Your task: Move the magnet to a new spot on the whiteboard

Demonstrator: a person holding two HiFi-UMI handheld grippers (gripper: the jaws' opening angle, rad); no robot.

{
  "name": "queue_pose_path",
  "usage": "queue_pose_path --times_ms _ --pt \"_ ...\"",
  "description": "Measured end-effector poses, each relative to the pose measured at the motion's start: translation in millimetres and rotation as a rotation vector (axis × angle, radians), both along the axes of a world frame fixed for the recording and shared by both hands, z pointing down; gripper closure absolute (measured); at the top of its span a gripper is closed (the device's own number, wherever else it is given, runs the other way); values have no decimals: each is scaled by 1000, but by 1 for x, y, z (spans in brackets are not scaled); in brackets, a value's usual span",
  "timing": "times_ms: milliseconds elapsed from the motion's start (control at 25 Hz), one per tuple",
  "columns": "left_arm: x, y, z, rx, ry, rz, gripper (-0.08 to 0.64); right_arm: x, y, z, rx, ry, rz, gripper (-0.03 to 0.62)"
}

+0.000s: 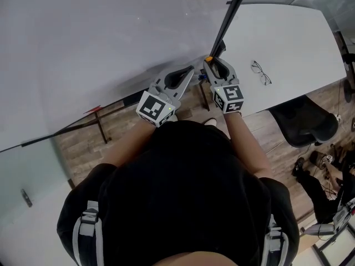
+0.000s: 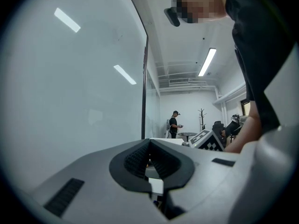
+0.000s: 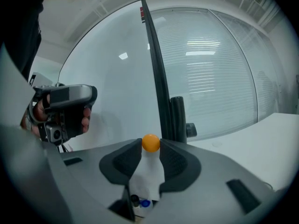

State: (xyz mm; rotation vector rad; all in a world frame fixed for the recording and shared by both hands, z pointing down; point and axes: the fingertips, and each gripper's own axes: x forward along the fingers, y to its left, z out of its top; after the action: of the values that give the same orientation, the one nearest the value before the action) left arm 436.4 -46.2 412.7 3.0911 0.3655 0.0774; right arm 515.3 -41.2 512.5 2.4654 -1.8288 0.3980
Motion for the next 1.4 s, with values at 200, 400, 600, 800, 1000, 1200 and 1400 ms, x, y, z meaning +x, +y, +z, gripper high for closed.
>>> queue_pose_path --times_ms 200,400,600,800,1000,1200,1400 --pt "3 0 -1 8 -12 -4 555 3 -4 16 -23 -12 3 474" --pt "2 -2 -2 15 -21 -21 555 4 -5 20 -30 -11 3 474" --pt "3 -3 -2 10 -24 -27 555 8 -6 23 -36 -8 9 472" --pt "0 -3 -2 17 -24 -39 555 8 -8 29 -41 -9 9 472" --pt "-4 -4 -5 20 -25 -53 555 9 -9 28 -35 -3 13 472" --pt "-11 -7 -2 16 -30 -75 555 9 -8 27 -31 -10 19 469" --pt "-14 -6 -4 31 -15 -70 555 6 0 18 -27 2 9 463"
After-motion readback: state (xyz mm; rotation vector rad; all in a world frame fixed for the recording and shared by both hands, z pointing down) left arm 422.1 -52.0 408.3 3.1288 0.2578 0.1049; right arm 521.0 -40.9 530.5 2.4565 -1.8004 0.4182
